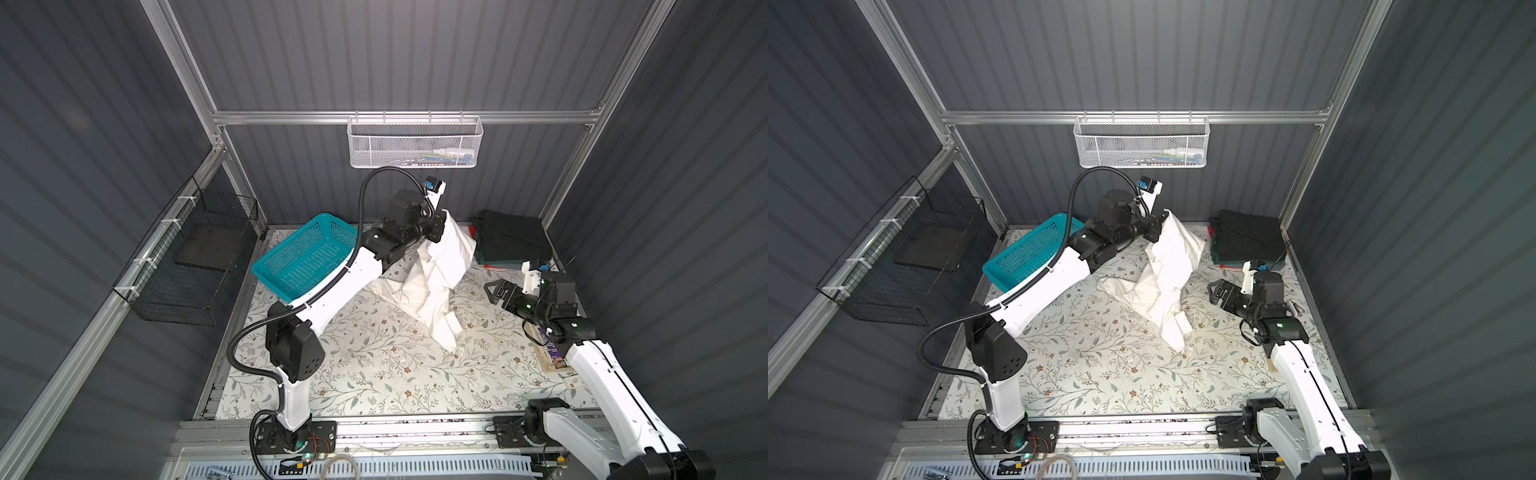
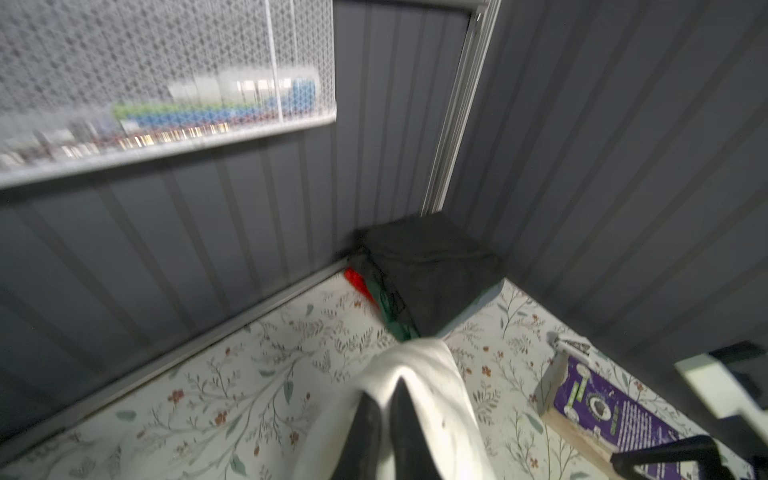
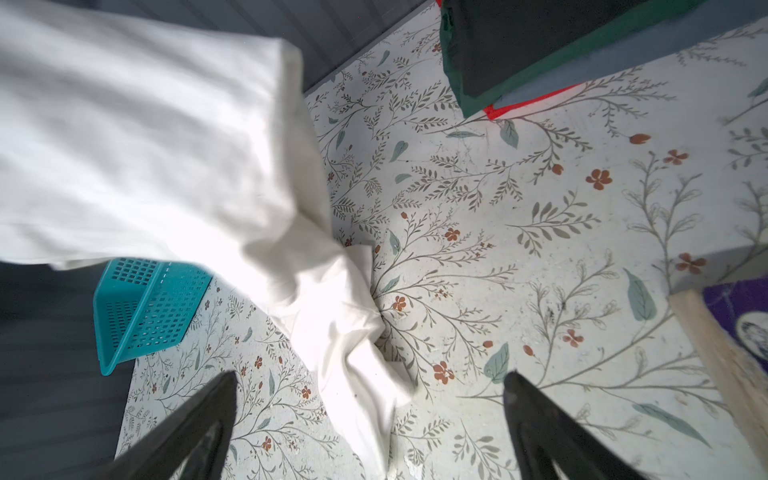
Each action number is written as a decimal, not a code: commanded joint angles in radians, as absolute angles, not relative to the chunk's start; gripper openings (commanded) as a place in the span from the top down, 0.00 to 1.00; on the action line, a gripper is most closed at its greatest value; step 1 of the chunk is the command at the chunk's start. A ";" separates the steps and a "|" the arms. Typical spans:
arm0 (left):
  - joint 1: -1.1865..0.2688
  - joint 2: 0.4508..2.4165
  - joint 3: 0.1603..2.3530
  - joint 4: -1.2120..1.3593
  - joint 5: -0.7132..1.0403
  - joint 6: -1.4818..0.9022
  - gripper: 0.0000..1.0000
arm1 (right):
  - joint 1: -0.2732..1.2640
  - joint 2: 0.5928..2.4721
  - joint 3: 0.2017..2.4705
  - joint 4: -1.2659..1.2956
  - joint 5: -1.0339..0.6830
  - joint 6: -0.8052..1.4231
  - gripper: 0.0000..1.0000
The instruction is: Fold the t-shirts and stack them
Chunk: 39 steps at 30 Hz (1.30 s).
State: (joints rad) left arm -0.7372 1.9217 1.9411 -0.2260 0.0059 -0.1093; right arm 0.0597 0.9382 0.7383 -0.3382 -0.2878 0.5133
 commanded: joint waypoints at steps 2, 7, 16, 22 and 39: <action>-0.739 1.910 1.968 -0.352 -0.209 -0.150 0.00 | 0.058 0.942 0.731 -0.327 -0.280 0.517 0.01; -0.737 1.935 1.982 -0.631 -0.718 -0.171 0.00 | 0.059 0.940 0.729 -0.328 -0.279 0.521 0.01; -0.593 1.767 1.672 -0.861 -0.604 -0.298 0.00 | 0.058 0.943 0.743 -0.332 -0.287 0.510 0.01; -0.500 1.802 1.653 -0.946 -0.578 -0.302 0.00 | 0.055 0.941 0.748 -0.338 -0.296 0.510 0.01; -0.366 2.009 1.701 -0.941 -0.331 -0.217 0.14 | 0.053 0.911 0.738 -0.361 -0.259 0.513 0.01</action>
